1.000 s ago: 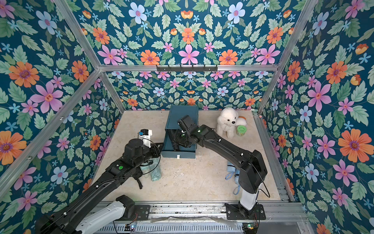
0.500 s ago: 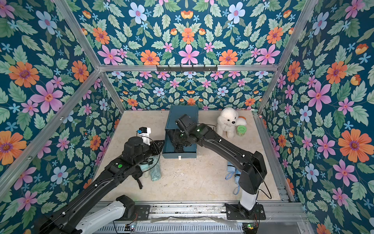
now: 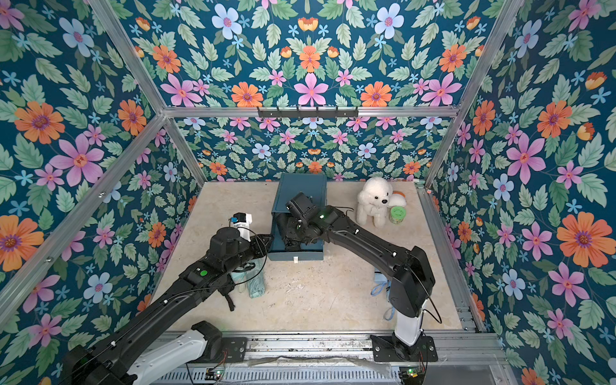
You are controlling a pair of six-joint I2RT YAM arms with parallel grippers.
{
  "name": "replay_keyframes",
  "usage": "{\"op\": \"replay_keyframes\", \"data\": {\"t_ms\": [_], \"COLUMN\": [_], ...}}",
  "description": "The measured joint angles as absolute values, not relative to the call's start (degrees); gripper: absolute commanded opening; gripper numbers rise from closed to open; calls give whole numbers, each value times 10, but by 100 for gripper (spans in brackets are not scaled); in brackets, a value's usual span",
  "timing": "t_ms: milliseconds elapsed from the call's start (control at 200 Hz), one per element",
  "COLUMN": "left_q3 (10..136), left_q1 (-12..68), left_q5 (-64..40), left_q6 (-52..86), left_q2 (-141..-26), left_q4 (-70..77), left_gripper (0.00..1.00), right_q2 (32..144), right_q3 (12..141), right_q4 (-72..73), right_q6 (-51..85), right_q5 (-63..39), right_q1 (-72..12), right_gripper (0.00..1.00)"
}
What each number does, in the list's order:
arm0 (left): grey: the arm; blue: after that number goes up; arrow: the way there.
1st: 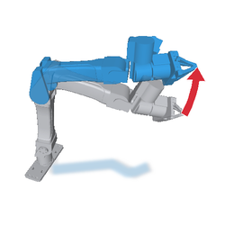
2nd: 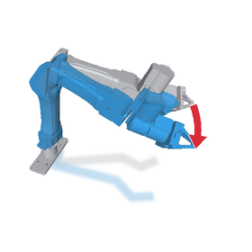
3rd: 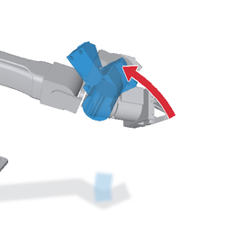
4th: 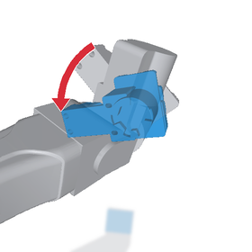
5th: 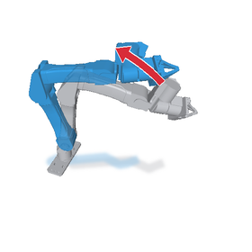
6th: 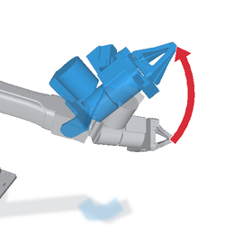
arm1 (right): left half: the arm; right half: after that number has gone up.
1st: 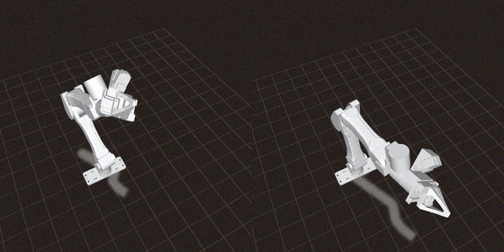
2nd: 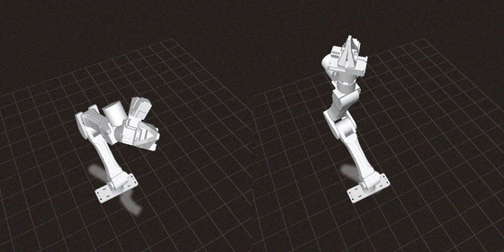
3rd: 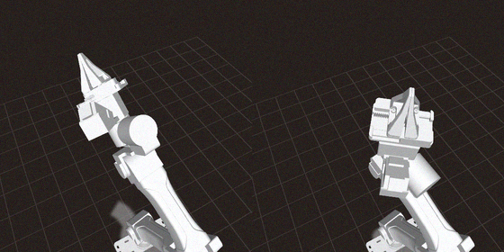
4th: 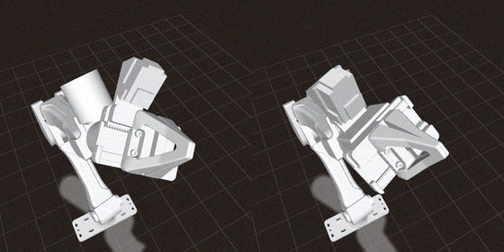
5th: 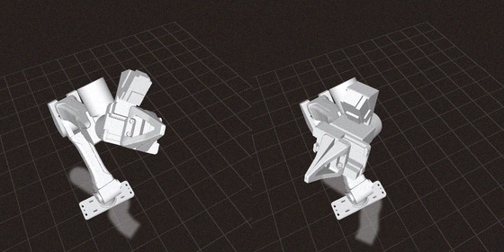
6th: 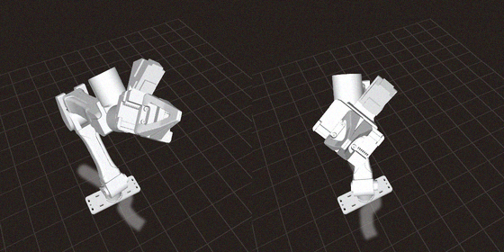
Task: Place the umbrella in the drawer by color
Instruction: Place the umbrella in the drawer, then pick up the umbrella from the center of the board.
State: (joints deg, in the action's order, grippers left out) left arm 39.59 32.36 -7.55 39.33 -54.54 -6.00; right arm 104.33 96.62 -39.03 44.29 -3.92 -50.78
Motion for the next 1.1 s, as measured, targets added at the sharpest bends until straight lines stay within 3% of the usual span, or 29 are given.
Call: {"op": "replay_keyframes", "data": {"t_ms": [245,410,540,690,885,1100], "left_q3": [390,433,510,551,454,332], "left_q1": [326,326,326,312,263,157], "left_q5": [-84,-56,55,213,268,215], "left_q6": [401,401,407,454,548,607], "left_q2": [-533,-516,-485,-455,-417,-433], "left_q4": [-60,-103,-197,-353,-509,-495], "left_gripper": [33,43,55,59,64,57], "right_q2": [1058,1037,997,934,850,807], "right_q3": [985,996,990,960,896,822], "right_q4": [-352,-363,-378,-383,-347,-309], "right_q6": [451,449,437,417,403,400], "right_q5": [-96,-79,-42,-20,-12,-8], "right_q1": [-512,-511,-512,-524,-531,-547], "right_gripper": [22,33,42,51,50,49]}}
